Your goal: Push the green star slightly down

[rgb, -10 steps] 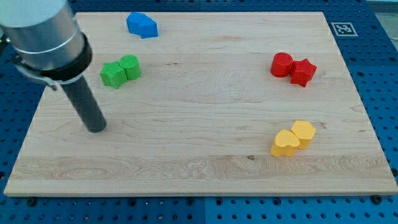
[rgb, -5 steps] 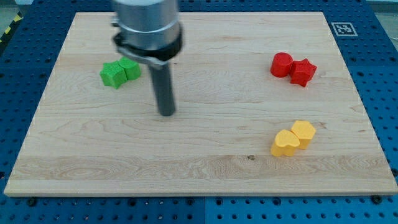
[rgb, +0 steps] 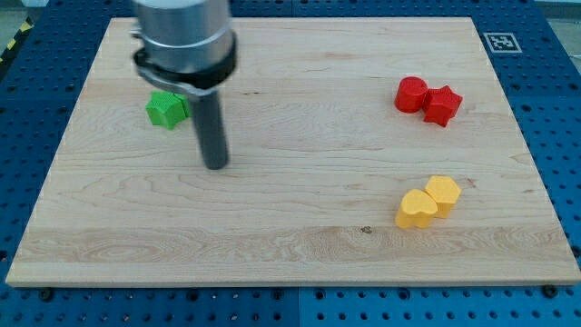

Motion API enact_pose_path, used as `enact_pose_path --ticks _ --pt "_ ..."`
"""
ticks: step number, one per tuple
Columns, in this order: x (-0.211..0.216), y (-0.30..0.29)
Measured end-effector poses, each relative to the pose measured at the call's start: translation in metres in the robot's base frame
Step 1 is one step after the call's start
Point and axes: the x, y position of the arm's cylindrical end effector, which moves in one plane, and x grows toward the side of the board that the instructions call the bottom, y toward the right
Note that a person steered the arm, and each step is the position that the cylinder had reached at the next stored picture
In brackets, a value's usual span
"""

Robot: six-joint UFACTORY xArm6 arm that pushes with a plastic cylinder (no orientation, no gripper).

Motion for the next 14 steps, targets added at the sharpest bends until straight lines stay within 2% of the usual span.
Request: enact_pose_path --ticks 2,4,6,7,9,10,12,13,14 --pt "-0.069 -0.088" --pt "-0.101 -0.162" --pt "-0.143 -0.127" --pt "-0.145 -0.095" --pt "-0.091 -0.059" --pt "-0.082 -0.057" --pt "-0.051 -0.062" --pt "-0.048 -0.108" --pt "-0.024 -0.115"
